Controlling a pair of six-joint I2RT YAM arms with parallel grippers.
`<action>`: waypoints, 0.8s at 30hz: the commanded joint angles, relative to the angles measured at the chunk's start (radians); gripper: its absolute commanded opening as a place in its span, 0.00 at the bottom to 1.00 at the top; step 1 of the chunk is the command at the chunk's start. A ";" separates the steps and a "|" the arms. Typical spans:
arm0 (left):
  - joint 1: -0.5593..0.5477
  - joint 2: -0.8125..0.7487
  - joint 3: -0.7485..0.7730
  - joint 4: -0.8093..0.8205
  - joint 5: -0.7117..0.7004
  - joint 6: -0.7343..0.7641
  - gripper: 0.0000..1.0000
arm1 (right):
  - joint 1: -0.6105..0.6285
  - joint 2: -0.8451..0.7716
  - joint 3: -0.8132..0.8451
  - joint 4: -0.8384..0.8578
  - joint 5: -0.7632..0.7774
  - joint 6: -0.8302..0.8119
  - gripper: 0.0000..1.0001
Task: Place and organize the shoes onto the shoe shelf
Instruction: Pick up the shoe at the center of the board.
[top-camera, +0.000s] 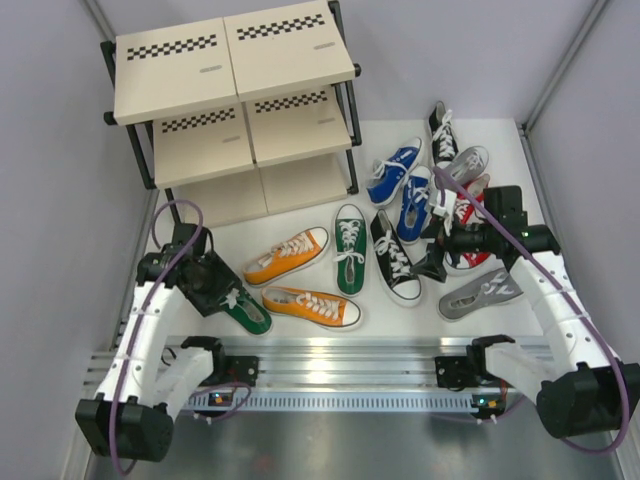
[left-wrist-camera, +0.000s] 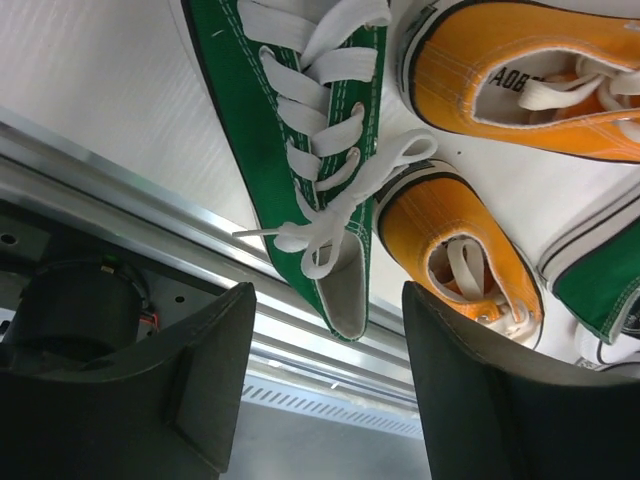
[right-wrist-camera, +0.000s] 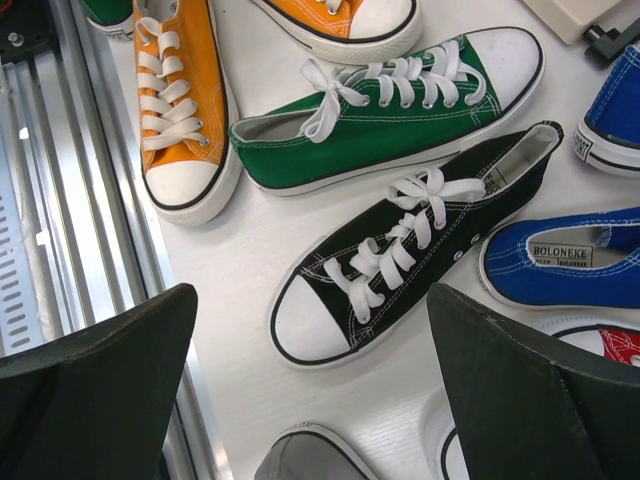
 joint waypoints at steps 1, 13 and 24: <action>-0.029 0.041 0.046 -0.005 -0.076 -0.040 0.65 | 0.012 -0.010 -0.001 0.051 -0.054 -0.004 0.99; -0.331 0.209 -0.046 0.180 -0.223 -0.245 0.63 | 0.011 -0.012 -0.001 0.053 -0.051 -0.007 0.99; -0.340 0.166 -0.235 0.424 -0.355 -0.330 0.34 | 0.011 -0.001 0.014 0.037 -0.069 -0.015 0.99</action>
